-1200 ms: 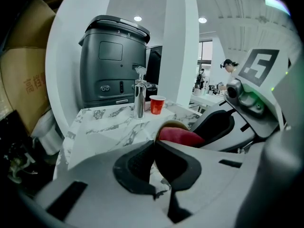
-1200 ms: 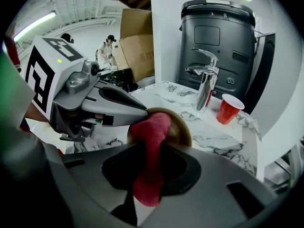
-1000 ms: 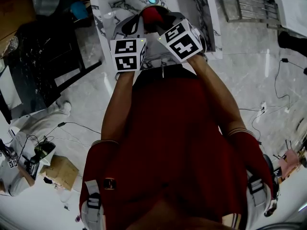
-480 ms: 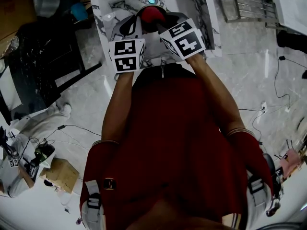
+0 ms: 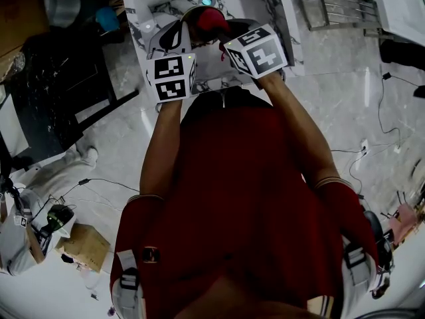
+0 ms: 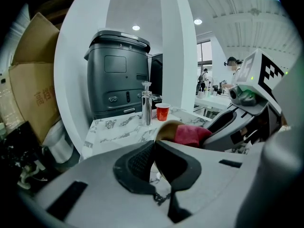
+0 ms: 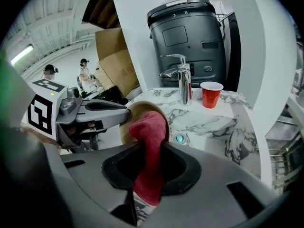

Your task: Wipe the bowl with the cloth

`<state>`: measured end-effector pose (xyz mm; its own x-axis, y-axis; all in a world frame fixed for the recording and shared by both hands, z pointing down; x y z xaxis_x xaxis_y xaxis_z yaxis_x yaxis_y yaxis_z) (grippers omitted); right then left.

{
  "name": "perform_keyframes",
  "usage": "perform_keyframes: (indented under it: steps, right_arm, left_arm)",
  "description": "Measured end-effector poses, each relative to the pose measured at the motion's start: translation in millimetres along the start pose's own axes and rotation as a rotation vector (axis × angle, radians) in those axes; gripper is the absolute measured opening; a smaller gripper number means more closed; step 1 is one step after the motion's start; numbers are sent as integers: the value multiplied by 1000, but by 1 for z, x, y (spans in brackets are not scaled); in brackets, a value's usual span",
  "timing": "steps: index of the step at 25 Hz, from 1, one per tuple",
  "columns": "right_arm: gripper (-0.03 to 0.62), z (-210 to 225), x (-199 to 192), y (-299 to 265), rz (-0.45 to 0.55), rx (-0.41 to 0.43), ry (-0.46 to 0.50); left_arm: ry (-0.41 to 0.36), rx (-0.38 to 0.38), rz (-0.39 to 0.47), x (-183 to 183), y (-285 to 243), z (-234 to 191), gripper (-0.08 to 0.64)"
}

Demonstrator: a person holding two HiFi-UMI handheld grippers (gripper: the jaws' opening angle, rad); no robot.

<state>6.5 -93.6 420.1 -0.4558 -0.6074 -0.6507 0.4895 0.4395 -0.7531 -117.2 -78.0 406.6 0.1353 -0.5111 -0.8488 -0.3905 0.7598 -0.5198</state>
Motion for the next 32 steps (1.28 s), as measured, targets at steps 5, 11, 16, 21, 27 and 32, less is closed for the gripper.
perform_keyframes:
  steps: [5,11,16,21,27,32]
  right_arm:
    - [82,-3,-1,0,-14,14,2]
    - [82,-9,-3,-2,-41,33,23]
    - [81,-15,-4,-4,-58,45,52]
    - [82,-22,-1,-6,-69,62,90]
    - [82,-33,3,-10,-73,96,110]
    - [82,-37,11,-9,-32,115,99]
  left_arm:
    - [-11,19,18,4,3,-5,15]
    - [-14,25,41,9,5,-9,15]
    - [-15,27,62,13,8,-10,15]
    - [-21,27,81,19,8,-10,15]
    - [-22,19,92,22,7,-8,15]
    - [-19,8,100,25,7,-5,15]
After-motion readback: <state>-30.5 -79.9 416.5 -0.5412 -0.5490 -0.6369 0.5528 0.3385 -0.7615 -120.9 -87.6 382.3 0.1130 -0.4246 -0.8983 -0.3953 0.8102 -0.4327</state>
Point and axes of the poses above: the fingertips, and each gripper's own axes: y backward along the fingers, z to its right, x out of its top, the point moved 5 cm from there along y, backward along the fingers, and after that the axes turned 10 degrees about -x, right-handed, at the moved point
